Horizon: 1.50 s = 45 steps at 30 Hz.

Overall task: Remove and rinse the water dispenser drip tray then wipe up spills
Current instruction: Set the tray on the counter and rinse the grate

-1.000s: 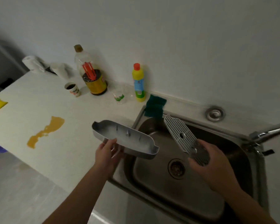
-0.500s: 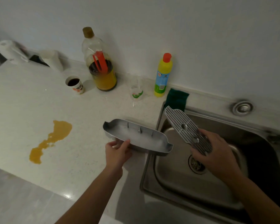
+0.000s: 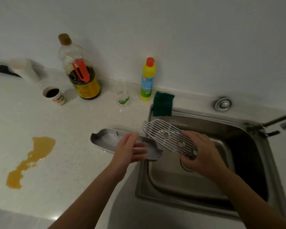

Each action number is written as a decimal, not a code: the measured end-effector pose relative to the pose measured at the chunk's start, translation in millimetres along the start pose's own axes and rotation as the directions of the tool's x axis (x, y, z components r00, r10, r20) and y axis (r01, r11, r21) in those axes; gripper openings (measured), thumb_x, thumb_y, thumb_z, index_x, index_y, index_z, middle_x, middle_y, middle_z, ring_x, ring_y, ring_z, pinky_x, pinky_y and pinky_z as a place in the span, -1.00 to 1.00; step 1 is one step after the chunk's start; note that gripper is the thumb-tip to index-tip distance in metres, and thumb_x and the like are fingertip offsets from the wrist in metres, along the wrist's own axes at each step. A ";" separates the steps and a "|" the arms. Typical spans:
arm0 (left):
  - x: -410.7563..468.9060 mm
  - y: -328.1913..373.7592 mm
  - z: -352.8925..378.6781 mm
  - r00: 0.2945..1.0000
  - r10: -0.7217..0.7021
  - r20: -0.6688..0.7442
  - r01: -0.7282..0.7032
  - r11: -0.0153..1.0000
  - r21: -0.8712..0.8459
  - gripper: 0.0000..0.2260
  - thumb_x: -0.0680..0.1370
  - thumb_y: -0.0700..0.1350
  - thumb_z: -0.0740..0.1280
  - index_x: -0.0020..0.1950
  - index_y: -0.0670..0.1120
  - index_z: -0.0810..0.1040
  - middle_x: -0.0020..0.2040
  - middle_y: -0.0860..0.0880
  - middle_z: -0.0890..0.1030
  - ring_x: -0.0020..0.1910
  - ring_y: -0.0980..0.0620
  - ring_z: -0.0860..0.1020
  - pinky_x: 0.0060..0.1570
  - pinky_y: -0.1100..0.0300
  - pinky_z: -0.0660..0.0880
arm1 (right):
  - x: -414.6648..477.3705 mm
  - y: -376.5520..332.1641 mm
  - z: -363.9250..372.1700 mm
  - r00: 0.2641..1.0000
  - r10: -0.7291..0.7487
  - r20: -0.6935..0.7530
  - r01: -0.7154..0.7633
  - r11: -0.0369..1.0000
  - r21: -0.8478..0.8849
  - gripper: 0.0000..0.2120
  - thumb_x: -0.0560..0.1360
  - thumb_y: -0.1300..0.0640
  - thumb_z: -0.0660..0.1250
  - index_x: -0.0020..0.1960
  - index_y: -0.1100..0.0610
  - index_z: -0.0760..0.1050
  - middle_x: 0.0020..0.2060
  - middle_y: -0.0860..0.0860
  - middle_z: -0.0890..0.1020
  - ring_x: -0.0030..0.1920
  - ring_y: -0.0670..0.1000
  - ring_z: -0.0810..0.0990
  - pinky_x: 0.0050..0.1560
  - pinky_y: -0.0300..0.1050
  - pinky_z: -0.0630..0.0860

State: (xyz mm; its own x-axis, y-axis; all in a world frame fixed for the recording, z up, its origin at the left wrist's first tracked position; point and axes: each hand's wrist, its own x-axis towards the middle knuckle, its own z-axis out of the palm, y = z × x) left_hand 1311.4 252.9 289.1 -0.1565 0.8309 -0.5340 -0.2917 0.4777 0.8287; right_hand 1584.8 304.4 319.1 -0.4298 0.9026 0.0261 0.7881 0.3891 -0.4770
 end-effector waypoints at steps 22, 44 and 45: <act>38.5 -47.2 230.8 0.992 0.010 -0.130 -0.015 0.999 -0.041 -0.79 0.73 -0.09 0.22 0.17 -0.13 0.63 0.01 -0.17 0.77 -0.07 -0.16 0.77 -0.22 0.09 0.70 | -51.1 332.7 -130.2 0.717 0.692 -0.080 -0.688 0.722 0.074 -0.67 0.64 0.16 0.23 0.38 0.21 0.48 0.20 0.28 0.67 0.18 0.34 0.63 0.18 0.16 0.52; 61.6 -50.5 255.6 0.998 -0.066 0.016 0.064 0.991 0.119 -0.66 0.74 0.07 0.10 0.32 0.05 0.62 0.00 -0.20 0.71 -0.10 -0.12 0.69 -0.25 0.06 0.65 | -83.9 270.4 -116.3 0.659 0.662 0.358 -0.549 0.097 0.830 -0.75 0.67 0.03 0.22 0.12 -0.02 0.68 -0.11 0.20 0.65 -0.24 0.05 0.61 -0.34 -0.16 0.57; 61.8 -49.8 255.7 0.995 -0.099 0.023 0.097 0.993 0.071 -0.65 0.73 0.11 0.11 0.33 0.06 0.62 0.05 -0.18 0.72 -0.04 -0.13 0.69 -0.23 0.06 0.65 | -86.2 268.7 -116.5 0.681 0.652 0.332 -0.530 0.126 0.838 -0.75 0.68 0.05 0.21 0.16 -0.07 0.67 -0.04 0.21 0.66 -0.21 0.07 0.64 -0.31 -0.15 0.59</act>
State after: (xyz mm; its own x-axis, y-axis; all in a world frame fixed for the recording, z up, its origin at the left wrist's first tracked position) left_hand 1557.6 353.5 257.7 -0.1049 0.7858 -0.6095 -0.2382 0.5752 0.7826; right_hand 1884.9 352.6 291.1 0.0749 0.8072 -0.5855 -0.0419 -0.5841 -0.8106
